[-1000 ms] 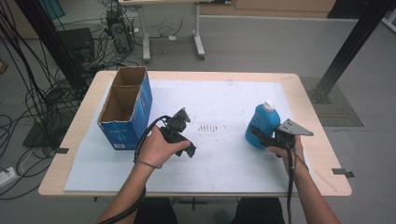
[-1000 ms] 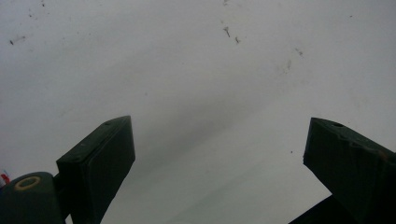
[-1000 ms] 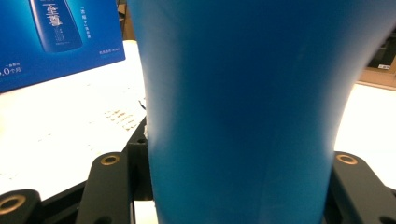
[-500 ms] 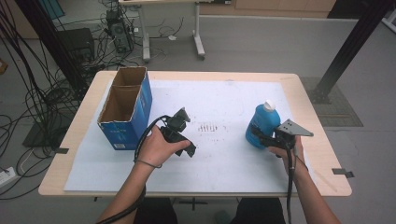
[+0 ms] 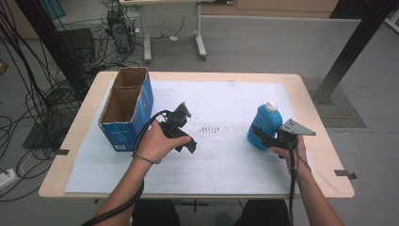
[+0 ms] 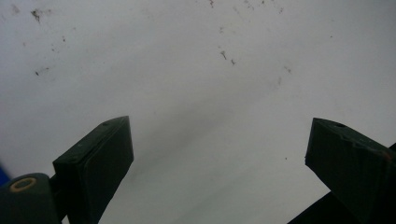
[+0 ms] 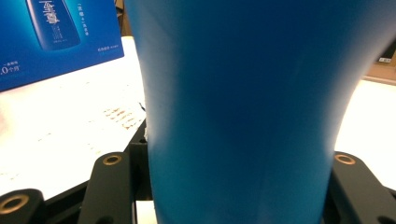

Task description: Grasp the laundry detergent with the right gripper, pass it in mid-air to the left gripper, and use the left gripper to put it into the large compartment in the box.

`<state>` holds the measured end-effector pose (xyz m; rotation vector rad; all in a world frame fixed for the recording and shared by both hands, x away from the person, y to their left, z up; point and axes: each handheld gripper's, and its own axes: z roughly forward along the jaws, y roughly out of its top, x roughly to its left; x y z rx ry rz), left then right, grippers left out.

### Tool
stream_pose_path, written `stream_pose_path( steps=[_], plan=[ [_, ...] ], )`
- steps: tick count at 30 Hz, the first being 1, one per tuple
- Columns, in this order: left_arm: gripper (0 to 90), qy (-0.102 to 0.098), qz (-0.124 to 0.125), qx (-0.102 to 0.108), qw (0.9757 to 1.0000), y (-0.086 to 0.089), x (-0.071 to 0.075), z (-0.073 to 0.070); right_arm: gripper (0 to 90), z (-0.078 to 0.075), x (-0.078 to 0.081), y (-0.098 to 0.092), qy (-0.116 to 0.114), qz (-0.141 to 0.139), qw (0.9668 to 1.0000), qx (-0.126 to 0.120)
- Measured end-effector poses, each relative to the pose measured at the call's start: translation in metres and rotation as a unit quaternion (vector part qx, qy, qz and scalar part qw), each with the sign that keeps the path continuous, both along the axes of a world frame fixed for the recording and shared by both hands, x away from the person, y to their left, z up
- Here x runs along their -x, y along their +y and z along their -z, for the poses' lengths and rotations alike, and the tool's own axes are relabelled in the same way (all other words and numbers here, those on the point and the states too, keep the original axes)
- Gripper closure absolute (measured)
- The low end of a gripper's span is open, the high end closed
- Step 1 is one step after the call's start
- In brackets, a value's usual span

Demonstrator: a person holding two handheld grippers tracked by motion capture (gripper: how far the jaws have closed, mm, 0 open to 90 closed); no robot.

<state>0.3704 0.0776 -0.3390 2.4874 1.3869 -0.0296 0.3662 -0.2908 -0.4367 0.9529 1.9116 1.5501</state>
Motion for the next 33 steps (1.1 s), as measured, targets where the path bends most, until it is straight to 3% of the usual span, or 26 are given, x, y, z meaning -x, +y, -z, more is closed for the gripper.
stream_pose_path(
  steps=[9,20,26,33],
  plan=[
    [8.1,-0.014,0.025,0.0,0.9996,0.002,-0.002,-0.021,44.3,-0.008,0.0,0.002,0.01,-0.012,0.9999,0.001],
    [8.6,-0.034,0.07,0.007,0.9969,0.006,-0.001,-0.054,44.6,-0.038,0.006,0.007,0.022,-0.06,0.9979,0.009],
    [8.7,-0.052,0.114,0.012,0.992,0.009,-0.002,-0.084,44.6,-0.061,0.01,0.014,0.011,-0.113,0.9936,0.005],
    [8.6,-0.063,0.156,0.018,0.9856,0.009,0.001,-0.117,44.4,-0.087,0.014,0.026,-0.002,-0.174,0.9848,0.005]
  ],
)
